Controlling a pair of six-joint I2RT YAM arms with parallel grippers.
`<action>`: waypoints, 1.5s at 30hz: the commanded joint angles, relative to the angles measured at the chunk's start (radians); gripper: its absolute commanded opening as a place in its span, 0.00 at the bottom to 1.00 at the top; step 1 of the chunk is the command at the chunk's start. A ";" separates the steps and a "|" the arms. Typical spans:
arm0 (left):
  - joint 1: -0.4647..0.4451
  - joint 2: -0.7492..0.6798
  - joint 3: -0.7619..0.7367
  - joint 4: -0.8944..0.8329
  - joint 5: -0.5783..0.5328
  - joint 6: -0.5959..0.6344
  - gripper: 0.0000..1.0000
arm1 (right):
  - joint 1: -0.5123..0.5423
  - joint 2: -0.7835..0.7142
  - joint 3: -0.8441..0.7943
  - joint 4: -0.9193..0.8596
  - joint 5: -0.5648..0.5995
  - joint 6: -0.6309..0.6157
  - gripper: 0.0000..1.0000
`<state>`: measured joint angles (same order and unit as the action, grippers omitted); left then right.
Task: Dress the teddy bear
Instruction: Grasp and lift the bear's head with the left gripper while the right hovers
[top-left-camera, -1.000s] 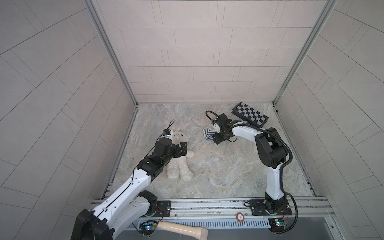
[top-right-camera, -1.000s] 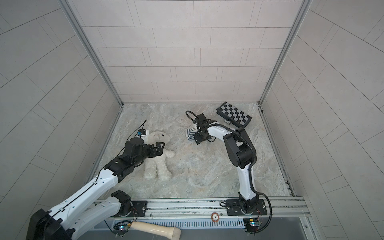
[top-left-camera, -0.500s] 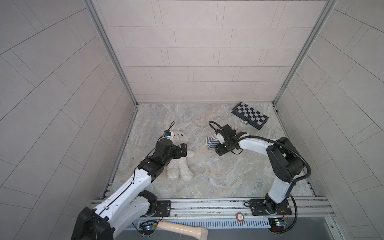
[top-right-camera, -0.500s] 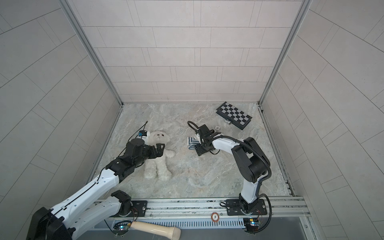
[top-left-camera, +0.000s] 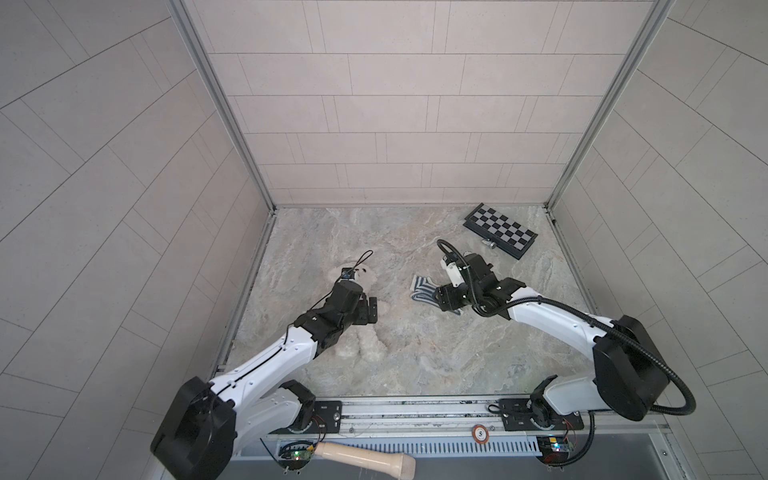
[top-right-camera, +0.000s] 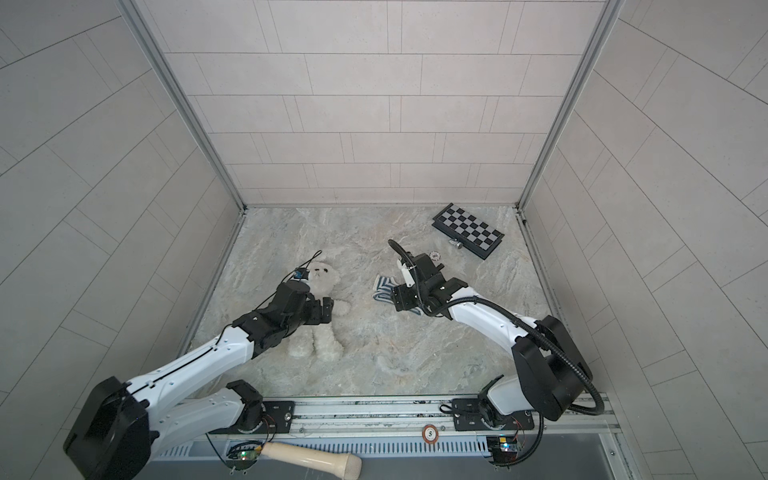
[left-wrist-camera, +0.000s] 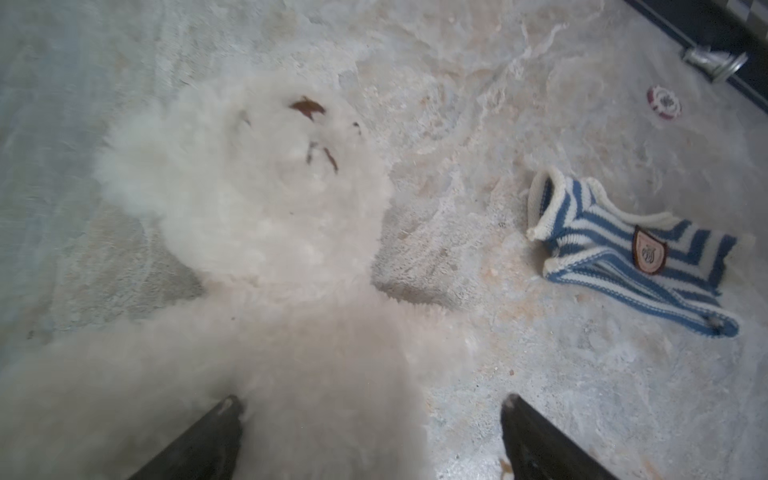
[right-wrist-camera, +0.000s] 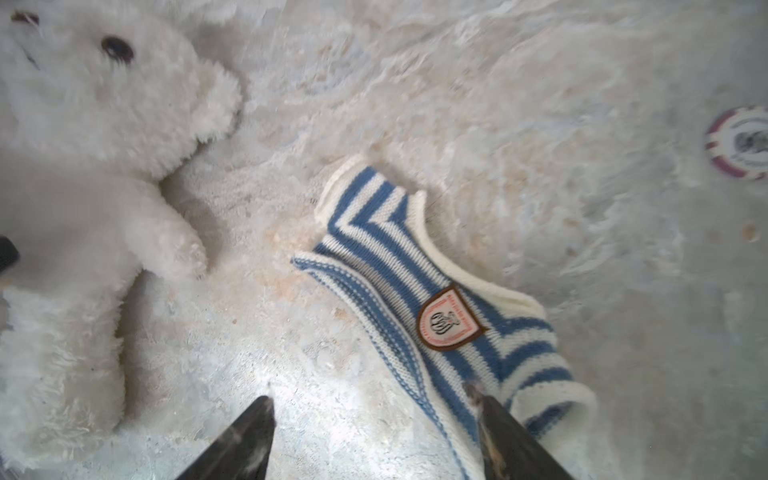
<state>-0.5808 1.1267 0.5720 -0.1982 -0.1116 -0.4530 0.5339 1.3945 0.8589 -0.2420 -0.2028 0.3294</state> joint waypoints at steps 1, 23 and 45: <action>-0.010 0.093 0.062 -0.004 -0.014 -0.006 1.00 | -0.026 -0.024 -0.025 0.002 0.015 -0.010 0.78; -0.067 0.356 0.194 -0.214 -0.225 0.010 0.86 | -0.054 -0.348 -0.218 0.086 0.033 -0.050 0.80; -0.458 0.450 0.320 -0.296 -0.197 0.239 0.56 | -0.099 -0.487 -0.270 0.095 0.070 -0.036 0.81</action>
<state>-1.0424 1.5665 0.8932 -0.4419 -0.3592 -0.2531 0.4480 0.9112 0.6147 -0.1738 -0.1532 0.2890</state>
